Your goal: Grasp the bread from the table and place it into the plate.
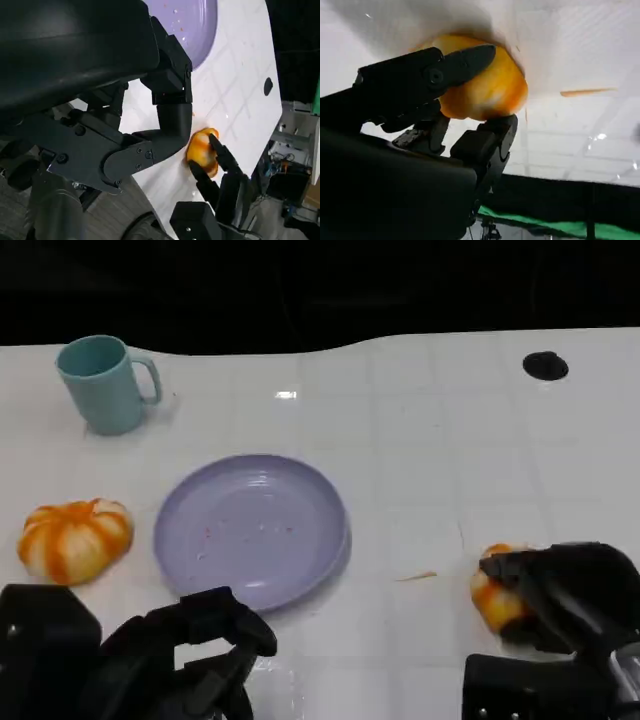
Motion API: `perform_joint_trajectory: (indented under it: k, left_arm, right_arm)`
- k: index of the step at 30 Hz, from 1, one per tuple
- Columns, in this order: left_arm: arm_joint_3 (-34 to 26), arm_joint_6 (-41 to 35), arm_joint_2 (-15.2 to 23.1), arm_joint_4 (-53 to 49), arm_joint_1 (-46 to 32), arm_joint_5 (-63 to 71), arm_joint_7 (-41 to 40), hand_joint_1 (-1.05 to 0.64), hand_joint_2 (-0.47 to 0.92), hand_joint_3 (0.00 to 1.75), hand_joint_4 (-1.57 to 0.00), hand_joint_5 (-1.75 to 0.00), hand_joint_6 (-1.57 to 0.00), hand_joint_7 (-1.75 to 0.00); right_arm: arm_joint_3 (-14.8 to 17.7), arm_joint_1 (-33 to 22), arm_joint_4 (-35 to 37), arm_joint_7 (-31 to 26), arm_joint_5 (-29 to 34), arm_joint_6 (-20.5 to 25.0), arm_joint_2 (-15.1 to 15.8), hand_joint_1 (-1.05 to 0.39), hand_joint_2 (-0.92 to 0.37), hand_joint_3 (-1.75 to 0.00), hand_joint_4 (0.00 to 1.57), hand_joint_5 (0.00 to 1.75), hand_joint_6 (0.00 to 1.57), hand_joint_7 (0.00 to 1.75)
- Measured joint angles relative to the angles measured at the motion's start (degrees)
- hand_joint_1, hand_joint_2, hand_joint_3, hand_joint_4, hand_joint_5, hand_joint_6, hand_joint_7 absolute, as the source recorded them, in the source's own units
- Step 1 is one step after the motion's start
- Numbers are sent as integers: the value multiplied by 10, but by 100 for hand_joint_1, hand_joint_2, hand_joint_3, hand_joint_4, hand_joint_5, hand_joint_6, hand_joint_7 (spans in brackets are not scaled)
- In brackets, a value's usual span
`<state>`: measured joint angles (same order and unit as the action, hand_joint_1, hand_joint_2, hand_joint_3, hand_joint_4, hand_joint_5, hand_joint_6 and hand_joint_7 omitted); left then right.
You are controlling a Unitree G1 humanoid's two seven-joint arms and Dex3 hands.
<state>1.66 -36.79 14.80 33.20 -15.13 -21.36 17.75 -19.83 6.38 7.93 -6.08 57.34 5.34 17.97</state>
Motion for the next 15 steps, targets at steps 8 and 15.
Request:
perform_joint_trajectory:
  k: [8,15]
  left_arm:
    - [0,-1,0,0,0,0,0,-32,79,79,-69,-175,-60,-146]
    - [-1,-5,0,1,0,-6,0,-32,79,79,-68,-175,-60,-146]
  right_arm:
    - [1,5,25,-56,-24,-38,12,-15,-82,-17,87,175,72,163]
    - [1,8,30,-86,-30,-54,15,-13,-47,-86,90,175,76,157]
